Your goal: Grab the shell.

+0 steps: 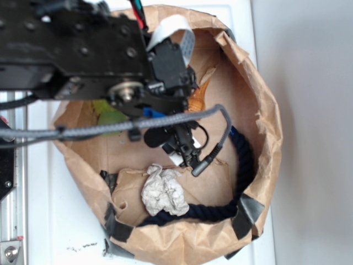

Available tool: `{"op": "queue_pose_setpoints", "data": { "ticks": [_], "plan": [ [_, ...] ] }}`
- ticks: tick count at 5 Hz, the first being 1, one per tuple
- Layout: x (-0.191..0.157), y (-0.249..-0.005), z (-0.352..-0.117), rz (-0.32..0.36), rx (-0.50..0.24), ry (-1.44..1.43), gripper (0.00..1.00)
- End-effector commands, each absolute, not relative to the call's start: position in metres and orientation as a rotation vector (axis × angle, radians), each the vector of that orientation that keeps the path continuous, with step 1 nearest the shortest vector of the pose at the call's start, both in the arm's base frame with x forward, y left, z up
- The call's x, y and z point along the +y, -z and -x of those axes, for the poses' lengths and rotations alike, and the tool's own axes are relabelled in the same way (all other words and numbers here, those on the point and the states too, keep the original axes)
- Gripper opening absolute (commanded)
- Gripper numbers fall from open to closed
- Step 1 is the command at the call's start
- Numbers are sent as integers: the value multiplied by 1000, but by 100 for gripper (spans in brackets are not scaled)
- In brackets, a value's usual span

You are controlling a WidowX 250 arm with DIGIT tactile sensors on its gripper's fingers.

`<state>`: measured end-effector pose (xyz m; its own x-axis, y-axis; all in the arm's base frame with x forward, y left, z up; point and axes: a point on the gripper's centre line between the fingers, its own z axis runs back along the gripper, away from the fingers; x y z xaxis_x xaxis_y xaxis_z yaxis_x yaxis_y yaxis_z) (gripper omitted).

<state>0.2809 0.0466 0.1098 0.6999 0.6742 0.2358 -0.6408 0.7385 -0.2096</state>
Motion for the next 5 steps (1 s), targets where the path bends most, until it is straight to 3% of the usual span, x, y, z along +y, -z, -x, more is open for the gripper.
{"op": "queue_pose_setpoints", "data": {
  "ticks": [1,4,5],
  "plan": [
    [49,-104,-299,134,-358,-829,100],
    [60,-71,-338,49,-439,-849,100],
    [64,-61,-337,17,-487,-818,100]
  ]
}}
